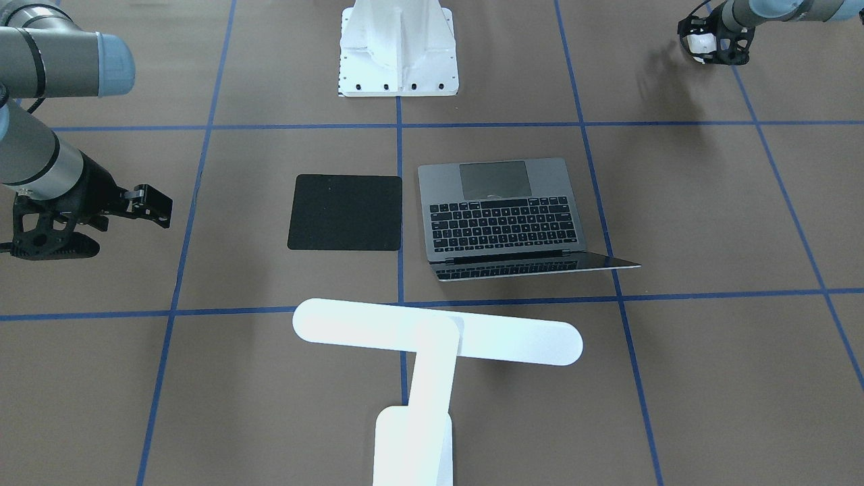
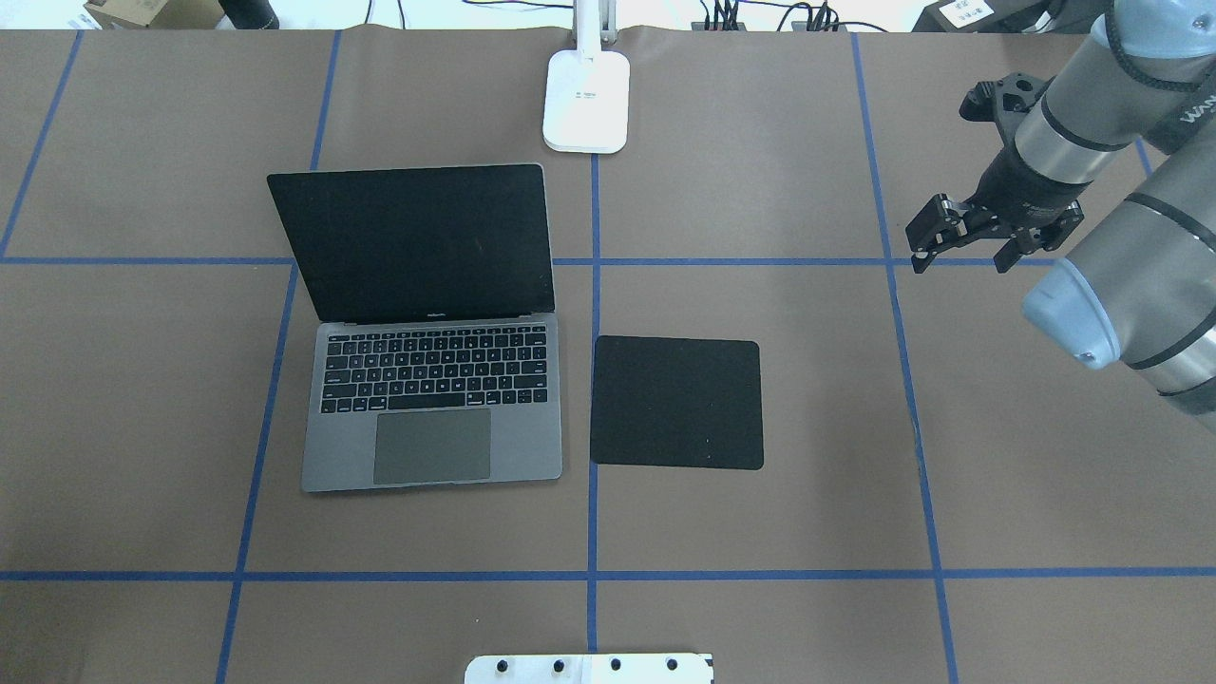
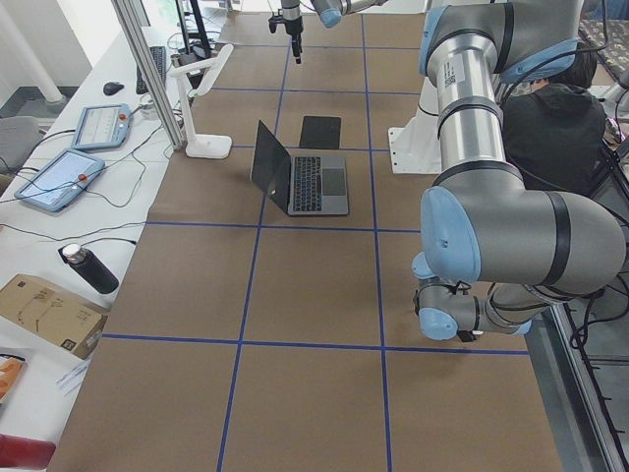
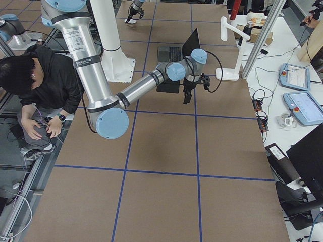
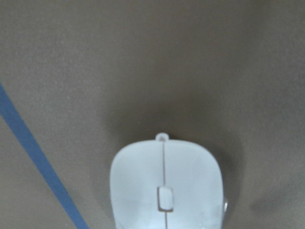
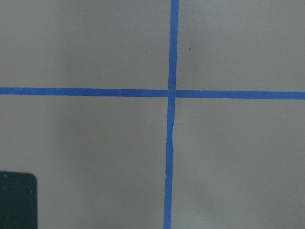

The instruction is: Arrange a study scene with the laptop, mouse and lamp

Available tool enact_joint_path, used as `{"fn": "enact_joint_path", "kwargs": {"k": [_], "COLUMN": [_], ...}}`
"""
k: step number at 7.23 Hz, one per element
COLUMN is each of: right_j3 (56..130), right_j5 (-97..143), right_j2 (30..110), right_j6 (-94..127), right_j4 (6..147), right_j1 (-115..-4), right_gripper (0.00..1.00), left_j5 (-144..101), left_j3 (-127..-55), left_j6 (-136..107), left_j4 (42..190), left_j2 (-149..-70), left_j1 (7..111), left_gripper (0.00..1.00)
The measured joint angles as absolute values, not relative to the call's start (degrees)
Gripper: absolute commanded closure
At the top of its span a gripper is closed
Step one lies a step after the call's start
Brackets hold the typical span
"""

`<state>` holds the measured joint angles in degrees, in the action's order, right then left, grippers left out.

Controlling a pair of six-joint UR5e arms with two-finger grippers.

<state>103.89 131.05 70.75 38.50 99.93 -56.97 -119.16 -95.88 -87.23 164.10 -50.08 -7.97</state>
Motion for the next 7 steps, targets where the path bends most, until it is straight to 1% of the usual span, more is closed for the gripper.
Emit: {"fn": "enact_joint_path", "kwargs": {"k": [1, 3, 5, 7], "right_j3": [103.89, 103.89, 103.9, 103.96], "right_j5": [131.05, 131.05, 131.03, 130.97], "right_j2": [70.75, 70.75, 70.75, 70.75], "right_j6": [38.5, 38.5, 38.5, 38.5], "right_j4": [99.93, 99.93, 99.93, 99.93], "right_j1": [-56.93, -56.93, -56.92, -56.94], "right_gripper": [0.01, 0.01, 0.01, 0.01], "left_j5": [-119.1, -118.96, -118.92, -118.92], "left_j3": [-95.71, -95.38, -95.06, -94.09], "left_j6": [-87.24, -87.2, -87.24, -87.58], "left_j4": [164.17, 164.28, 164.37, 166.35], "left_j2": [-50.09, -50.1, -50.1, -50.06], "left_j1": [-8.08, -8.22, -8.26, -8.26], "left_gripper": [0.1, 0.26, 0.39, 0.55]}}
